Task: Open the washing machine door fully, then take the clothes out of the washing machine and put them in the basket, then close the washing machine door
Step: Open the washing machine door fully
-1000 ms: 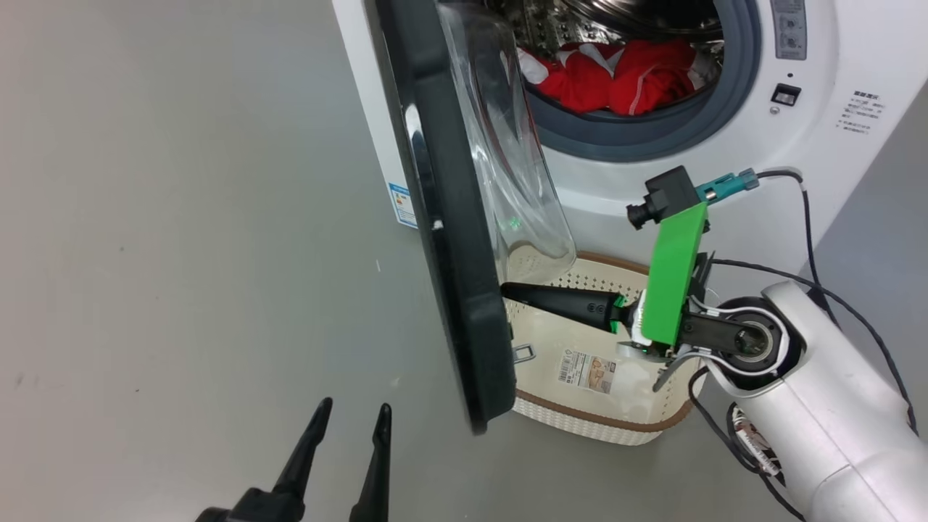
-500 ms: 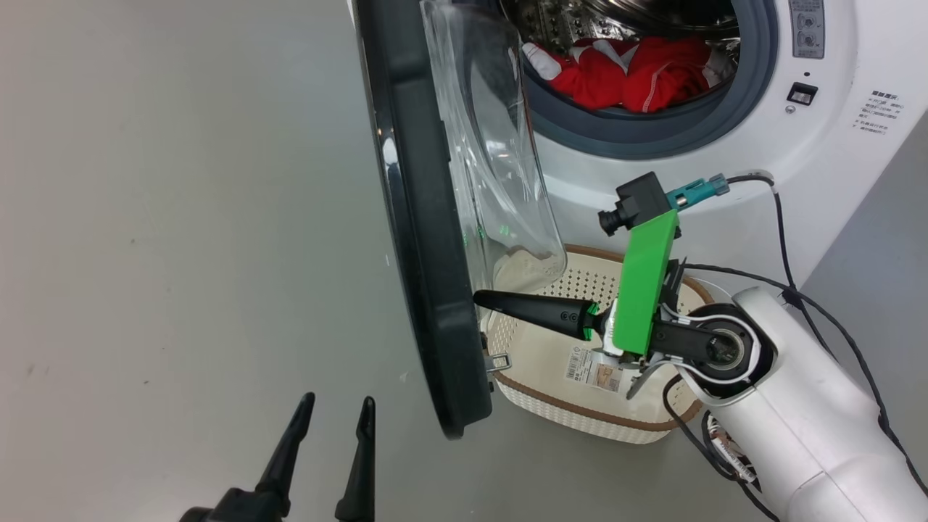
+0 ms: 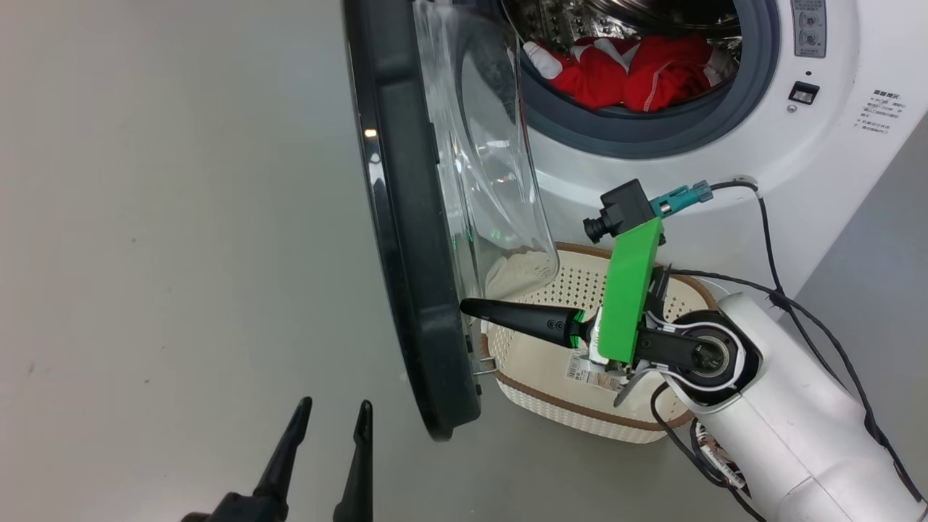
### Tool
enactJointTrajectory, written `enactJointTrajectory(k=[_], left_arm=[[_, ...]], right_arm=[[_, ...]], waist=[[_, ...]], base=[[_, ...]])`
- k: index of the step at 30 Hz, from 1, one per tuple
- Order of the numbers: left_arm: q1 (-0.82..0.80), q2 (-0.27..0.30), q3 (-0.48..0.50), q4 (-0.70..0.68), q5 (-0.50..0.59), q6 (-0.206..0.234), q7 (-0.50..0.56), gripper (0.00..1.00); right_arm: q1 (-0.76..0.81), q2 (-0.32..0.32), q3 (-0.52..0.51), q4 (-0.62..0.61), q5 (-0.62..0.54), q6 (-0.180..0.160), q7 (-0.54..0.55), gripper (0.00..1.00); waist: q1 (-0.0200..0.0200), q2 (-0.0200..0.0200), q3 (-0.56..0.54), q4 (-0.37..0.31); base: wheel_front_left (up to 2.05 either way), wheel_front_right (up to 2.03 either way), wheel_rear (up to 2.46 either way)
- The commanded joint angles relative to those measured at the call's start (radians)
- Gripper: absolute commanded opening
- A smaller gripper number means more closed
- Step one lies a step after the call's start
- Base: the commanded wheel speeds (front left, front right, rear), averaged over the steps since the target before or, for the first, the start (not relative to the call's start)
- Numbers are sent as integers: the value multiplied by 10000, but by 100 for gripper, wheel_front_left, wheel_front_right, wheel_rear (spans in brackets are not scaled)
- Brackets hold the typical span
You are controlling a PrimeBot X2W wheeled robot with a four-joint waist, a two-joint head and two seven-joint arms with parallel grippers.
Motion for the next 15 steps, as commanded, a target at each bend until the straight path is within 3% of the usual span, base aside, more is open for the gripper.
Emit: enactJointTrajectory(k=[1,2,3,5,7,15], left_arm=[[-128,81,365,-290,4,78,-92,100],[-130,81,369,-281,6,72,-92,100],[-132,81,374,-267,7,65,-92,100],[-142,81,385,-232,5,45,-92,100],[-156,81,393,-180,7,21,-92,100],[-285,81,483,78,28,-125,-92,100]], right_arm=[[-220,277,147,-304,-83,54,-87,0],[-210,265,147,-304,-89,54,-122,0],[-197,246,144,-303,-104,54,-169,9],[-158,192,124,-316,-153,54,-315,42],[-81,120,106,-341,-182,54,-459,100],[520,-374,63,-523,-290,54,-1043,100]], waist=[[0,-1,-4,-6],[0,-1,-12,-11],[0,-1,-22,-17],[0,-1,-43,-31],[0,-1,-87,-50],[0,-1,-234,-144]], base=[[0,0,0],[0,0,0],[0,0,0],[0,0,0],[0,0,0],[0,0,0]])
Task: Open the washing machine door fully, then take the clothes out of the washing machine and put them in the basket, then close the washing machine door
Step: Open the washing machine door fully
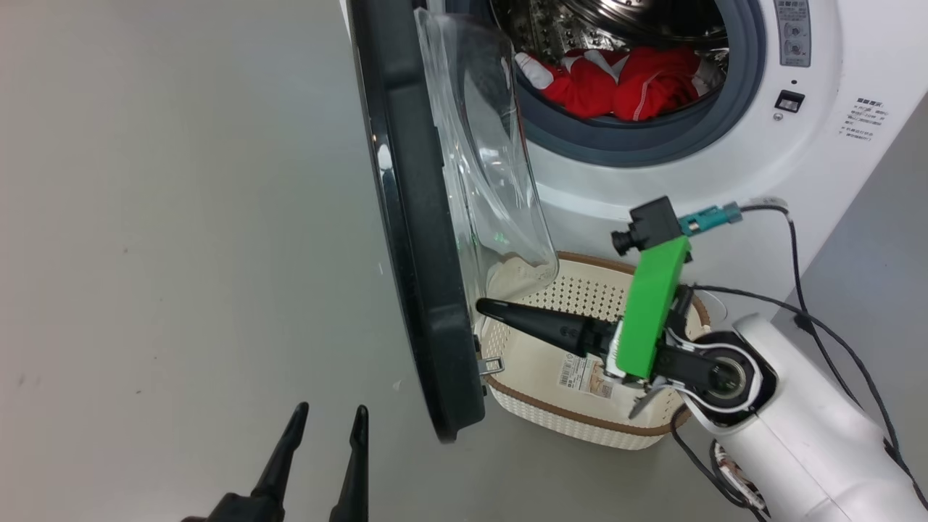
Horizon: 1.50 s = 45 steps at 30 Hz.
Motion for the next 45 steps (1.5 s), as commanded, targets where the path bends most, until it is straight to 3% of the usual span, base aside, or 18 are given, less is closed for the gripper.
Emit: enactJointTrajectory(k=[1,11,24,45], left_arm=[[-295,79,383,-150,43,-54,-92,100],[-366,79,553,70,159,-223,-92,100],[-313,79,835,109,214,-220,-92,100],[1,79,1151,140,357,-297,-92,100]], right_arm=[[162,-54,49,-317,-139,54,-201,100],[977,-715,206,-402,-378,54,-1146,100],[2142,-1813,762,-140,-913,54,-3231,100],[2901,-3181,2724,901,-1877,54,-7506,100]], waist=[[0,0,-45,-31],[0,0,-141,-322],[0,0,-173,-823],[0,0,-340,-1376]], base=[[0,0,0],[0,0,0],[0,0,0],[0,0,0]])
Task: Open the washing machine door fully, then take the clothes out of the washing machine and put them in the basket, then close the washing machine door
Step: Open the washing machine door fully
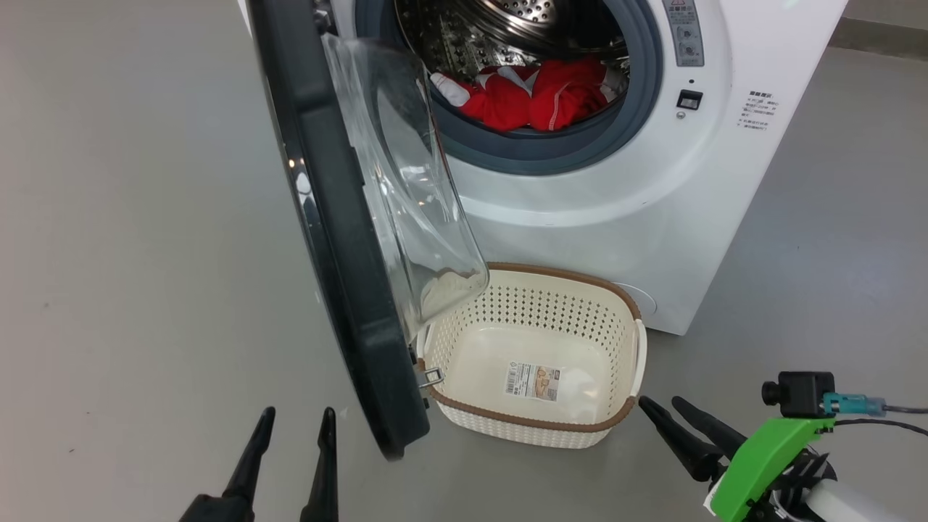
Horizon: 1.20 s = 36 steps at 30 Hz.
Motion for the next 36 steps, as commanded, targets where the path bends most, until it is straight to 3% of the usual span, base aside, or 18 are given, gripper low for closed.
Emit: enactJointTrajectory(k=[1,12,25,36], left_arm=[[-54,81,365,-207,73,-108,-92,100],[-79,81,403,-209,56,-91,-92,100],[-164,81,381,-221,31,-63,-92,100],[-164,81,319,-217,29,-39,-92,100]], right_arm=[[188,-253,223,-32,-46,52,-449,100],[-47,-393,449,678,-1134,52,-1662,100],[1005,675,-2802,35,-4326,52,-1679,100],[1554,1566,-4013,-365,-6697,52,-1680,100]], waist=[[0,0,15,-25],[0,0,88,-104],[0,0,217,-96],[0,0,233,-113]], base=[[0,0,0],[0,0,0],[0,0,0],[0,0,0]])
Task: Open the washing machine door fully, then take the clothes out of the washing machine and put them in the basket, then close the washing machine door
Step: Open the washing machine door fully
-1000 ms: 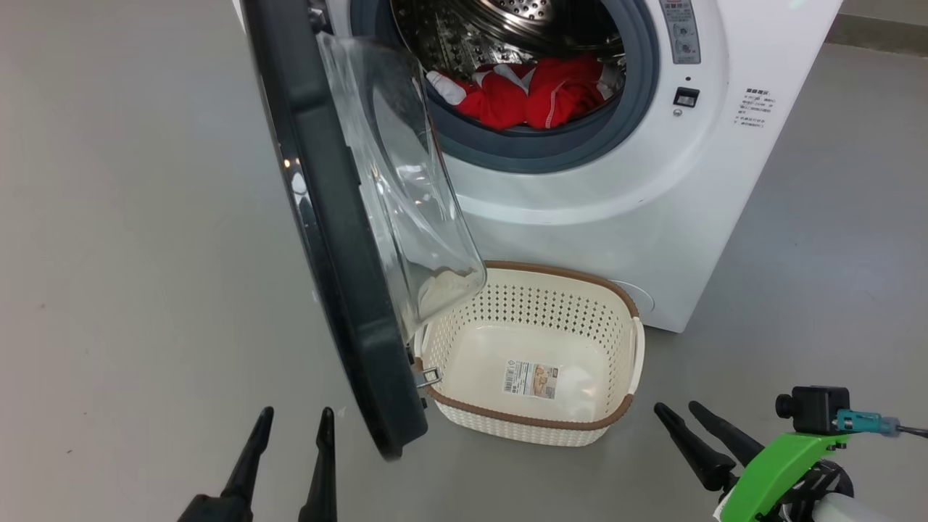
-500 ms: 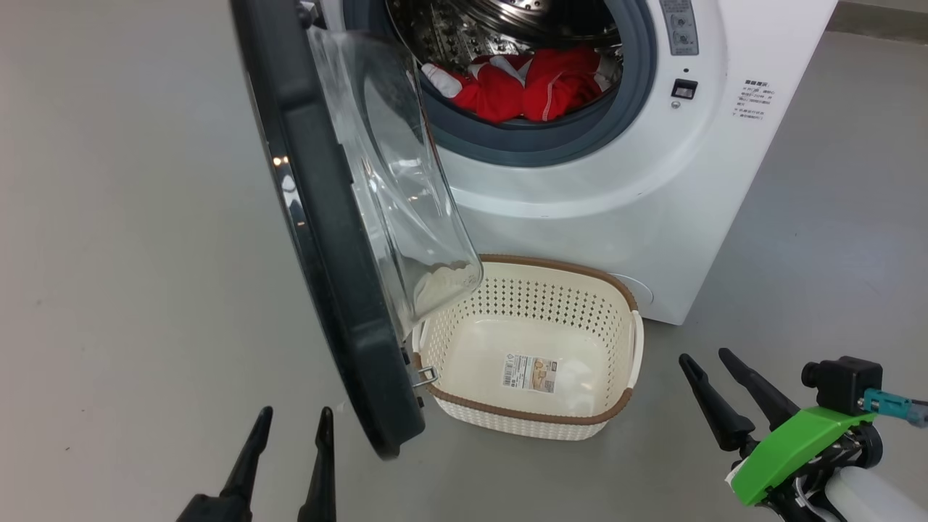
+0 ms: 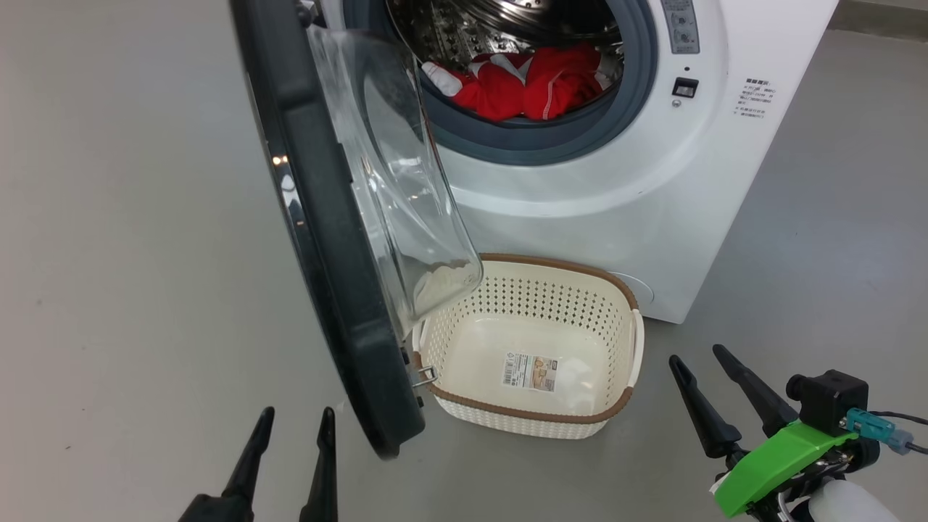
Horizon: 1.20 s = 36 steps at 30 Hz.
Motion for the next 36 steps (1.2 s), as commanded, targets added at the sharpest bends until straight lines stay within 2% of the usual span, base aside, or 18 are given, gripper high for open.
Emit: enactJointTrajectory(k=[1,13,32,33,34,35,36], left_arm=[[-170,81,295,-227,27,-32,-92,100],[-168,81,286,-258,32,26,-92,100],[-203,81,299,-220,-14,47,-92,100],[-203,81,333,-223,-92,64,-92,86],[-203,81,377,-239,-196,67,-92,8],[-208,81,419,-250,-250,68,-92,0],[-221,81,480,-278,-315,84,-92,0]], right_arm=[[139,-26,-36,-315,-368,50,-135,100],[729,426,-1279,-882,-2043,50,-135,100],[1202,751,-1802,-901,-2713,50,-135,100],[1207,759,-1808,-911,-2728,50,-135,100],[1212,769,-1818,-925,-2745,50,-135,100],[1214,778,-1825,-939,-2761,50,-135,100],[1215,787,-1830,-950,-2776,50,-135,100]], waist=[[0,0,21,-6],[0,0,-10,-29],[0,0,-57,-89],[0,0,-70,-85],[0,0,-79,-82],[0,0,-83,-81],[0,0,-92,-79]], base=[[0,0,0],[0,0,0],[0,0,0],[0,0,0],[0,0,0],[0,0,0],[0,0,0]])
